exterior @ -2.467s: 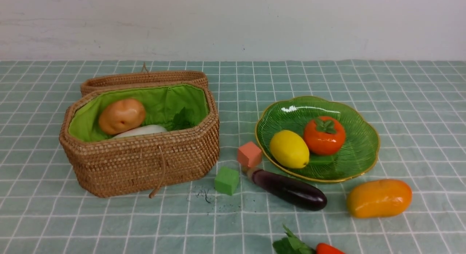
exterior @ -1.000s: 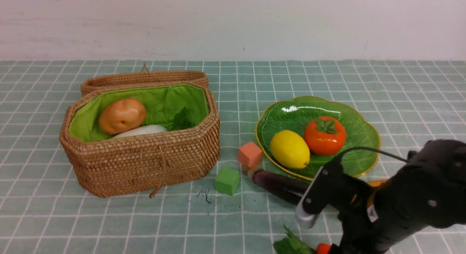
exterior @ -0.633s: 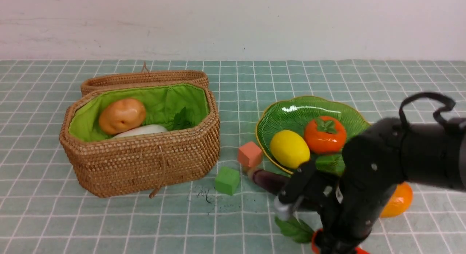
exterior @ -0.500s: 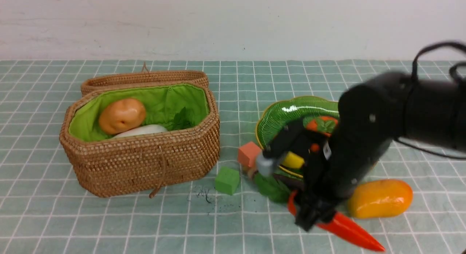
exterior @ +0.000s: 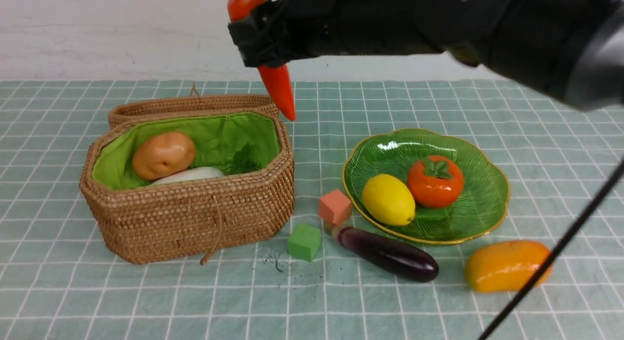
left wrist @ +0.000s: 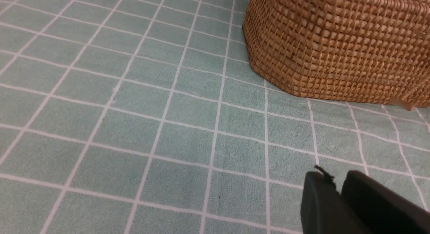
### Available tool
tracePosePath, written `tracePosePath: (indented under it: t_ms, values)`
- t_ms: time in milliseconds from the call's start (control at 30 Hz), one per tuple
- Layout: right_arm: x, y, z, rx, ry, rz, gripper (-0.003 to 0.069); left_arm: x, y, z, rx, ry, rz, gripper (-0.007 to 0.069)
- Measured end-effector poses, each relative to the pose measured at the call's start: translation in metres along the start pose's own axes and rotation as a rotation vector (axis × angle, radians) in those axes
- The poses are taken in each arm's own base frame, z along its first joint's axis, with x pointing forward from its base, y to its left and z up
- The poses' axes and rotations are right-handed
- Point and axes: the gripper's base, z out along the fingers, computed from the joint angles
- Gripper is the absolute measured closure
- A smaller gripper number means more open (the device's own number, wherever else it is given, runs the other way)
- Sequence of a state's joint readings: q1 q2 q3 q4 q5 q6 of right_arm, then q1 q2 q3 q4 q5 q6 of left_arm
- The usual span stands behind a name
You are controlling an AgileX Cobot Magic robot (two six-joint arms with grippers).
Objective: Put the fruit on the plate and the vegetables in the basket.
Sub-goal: Use the right arm to grab a carrot and put it into the left basket
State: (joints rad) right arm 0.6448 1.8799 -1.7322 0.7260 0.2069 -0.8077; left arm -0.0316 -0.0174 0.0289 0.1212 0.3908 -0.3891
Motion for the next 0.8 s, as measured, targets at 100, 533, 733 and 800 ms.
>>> tracePosePath:
  t_ms: [100,533,733,800]
  values:
    - [0.024,0.010,0.026,0.030,-0.001,-0.053,0.0284,0.000,0.000,0.000,0.000,0.000,0.000,0.0524]
    - [0.071,0.035,0.065,0.041,0.050,-0.192,0.0284,0.000,0.000,0.000,0.000,0.000,0.000,0.0515]
    - [0.072,0.037,0.065,0.020,0.063,-0.157,0.0214,0.000,0.000,0.000,0.000,0.000,0.000,0.0511]
    - [0.073,0.038,0.065,0.011,0.068,-0.152,0.0169,0.000,0.000,0.000,0.000,0.000,0.000,0.0510]
